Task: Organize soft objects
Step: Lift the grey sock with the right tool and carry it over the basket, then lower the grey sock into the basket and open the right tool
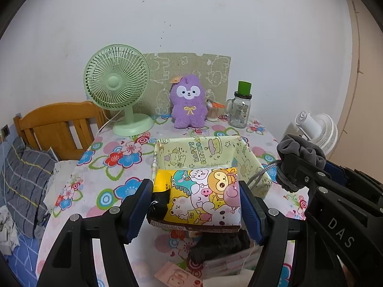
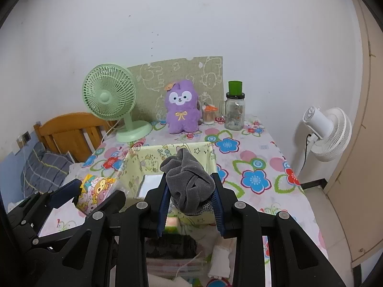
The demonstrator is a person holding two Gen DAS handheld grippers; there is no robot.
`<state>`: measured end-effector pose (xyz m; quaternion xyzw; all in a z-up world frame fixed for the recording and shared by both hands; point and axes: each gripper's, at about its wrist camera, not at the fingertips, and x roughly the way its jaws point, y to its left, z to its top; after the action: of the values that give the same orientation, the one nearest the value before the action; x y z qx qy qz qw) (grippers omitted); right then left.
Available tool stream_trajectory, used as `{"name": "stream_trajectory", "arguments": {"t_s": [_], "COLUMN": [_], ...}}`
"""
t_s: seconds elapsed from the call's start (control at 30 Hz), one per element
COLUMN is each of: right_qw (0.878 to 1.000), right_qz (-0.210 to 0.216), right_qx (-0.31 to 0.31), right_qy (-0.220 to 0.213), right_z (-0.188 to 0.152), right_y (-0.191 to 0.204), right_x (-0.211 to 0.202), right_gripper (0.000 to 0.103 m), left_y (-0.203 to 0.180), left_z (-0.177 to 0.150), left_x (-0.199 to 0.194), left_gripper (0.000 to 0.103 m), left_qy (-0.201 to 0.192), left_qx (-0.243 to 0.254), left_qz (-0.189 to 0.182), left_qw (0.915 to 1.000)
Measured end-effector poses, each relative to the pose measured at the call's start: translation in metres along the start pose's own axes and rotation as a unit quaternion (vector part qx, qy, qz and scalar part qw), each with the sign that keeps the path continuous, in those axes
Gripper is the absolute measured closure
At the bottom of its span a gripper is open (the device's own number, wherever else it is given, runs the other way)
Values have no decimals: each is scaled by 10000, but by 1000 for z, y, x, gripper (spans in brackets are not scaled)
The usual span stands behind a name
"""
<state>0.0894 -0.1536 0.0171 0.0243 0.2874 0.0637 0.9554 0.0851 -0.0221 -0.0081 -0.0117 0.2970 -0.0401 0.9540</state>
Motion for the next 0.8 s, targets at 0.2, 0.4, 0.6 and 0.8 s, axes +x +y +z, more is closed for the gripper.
{"name": "stream_trajectory", "arguments": {"t_s": [0.2,0.4,0.6,0.8], "right_qw": [10000,10000,9999,9998], "right_qz": [33,40,73,78], "right_qx": [1,18,40,54], "right_qy": [29,82,131,199], "right_z": [10,17,24,30], "right_y": [0,-1,-2,-2], "right_x": [14,31,48,65], "right_gripper": [68,68,68,68], "left_y": [2,4,4,7], "left_z": [8,16,23,28], "left_x": [13,27,41,57], "left_gripper": [31,31,31,31], "left_qy": [25,60,109,188], "left_qx": [-13,7,24,-18], "left_qz": [36,61,81,84], "left_qw": [10000,10000,9999,9998]}}
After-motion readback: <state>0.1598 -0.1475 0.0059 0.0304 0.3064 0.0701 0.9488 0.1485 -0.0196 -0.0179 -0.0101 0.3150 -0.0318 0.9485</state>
